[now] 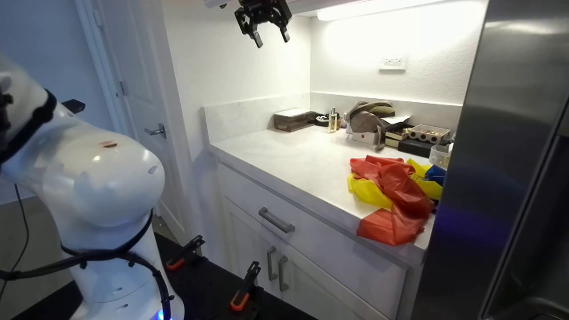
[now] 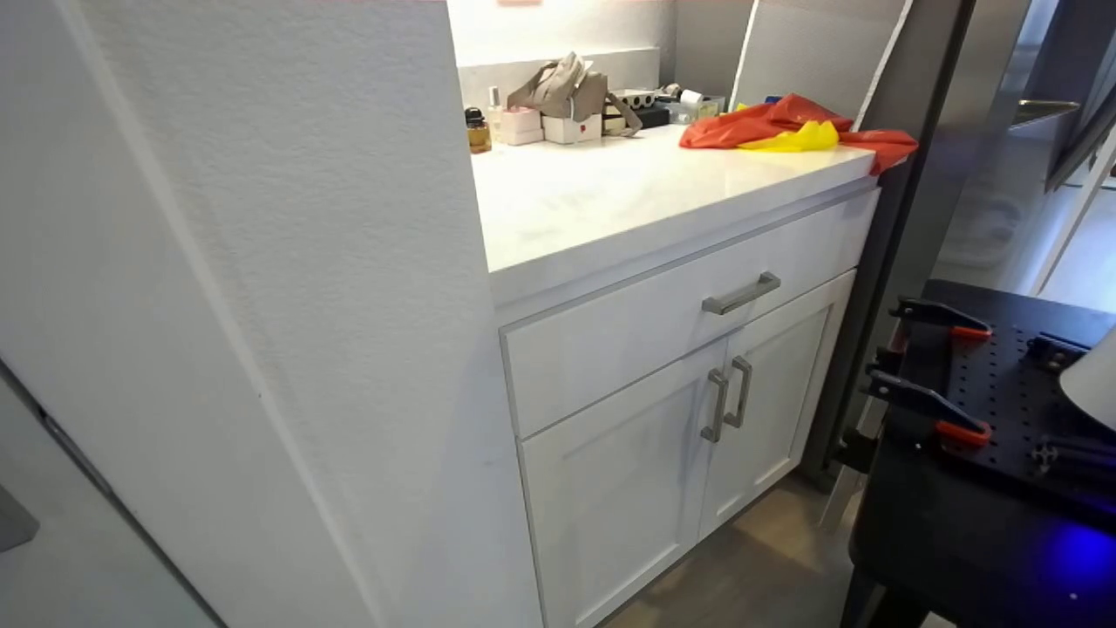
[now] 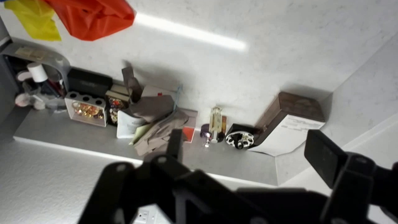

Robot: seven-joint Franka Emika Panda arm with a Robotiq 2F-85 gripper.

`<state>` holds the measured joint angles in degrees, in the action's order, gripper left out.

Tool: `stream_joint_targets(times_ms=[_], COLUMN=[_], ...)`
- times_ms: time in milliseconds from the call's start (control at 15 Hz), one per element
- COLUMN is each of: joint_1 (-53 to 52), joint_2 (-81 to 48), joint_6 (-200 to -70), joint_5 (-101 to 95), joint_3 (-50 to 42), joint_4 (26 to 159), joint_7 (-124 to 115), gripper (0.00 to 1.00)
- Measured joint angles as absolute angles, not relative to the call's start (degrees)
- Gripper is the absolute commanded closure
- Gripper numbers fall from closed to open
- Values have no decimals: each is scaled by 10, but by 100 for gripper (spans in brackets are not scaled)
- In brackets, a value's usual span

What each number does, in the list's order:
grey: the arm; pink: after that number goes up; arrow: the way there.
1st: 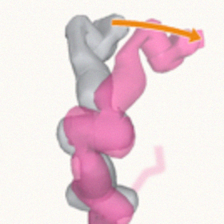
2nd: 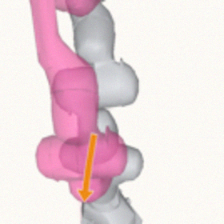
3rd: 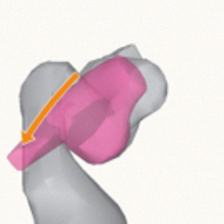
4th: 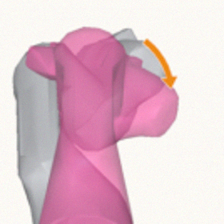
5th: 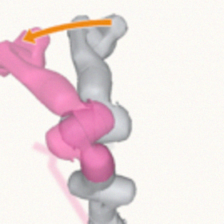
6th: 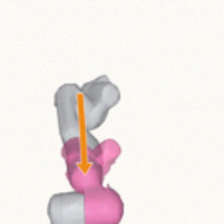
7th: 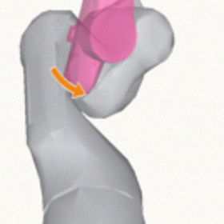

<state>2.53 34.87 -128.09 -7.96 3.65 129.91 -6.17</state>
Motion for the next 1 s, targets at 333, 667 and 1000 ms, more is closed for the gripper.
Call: stream_joint_targets(times_ms=[333, 667, 1000], joint_1=[46, 65, 81], joint_2=[333, 303, 270], joint_6=[-1356, -1438, -1512], joint_5=[-110, -128, -138], joint_3=[30, 16, 12], joint_4=[1267, 1236, 1198], joint_7=[-61, -59, -59], gripper=[0, 0, 0])
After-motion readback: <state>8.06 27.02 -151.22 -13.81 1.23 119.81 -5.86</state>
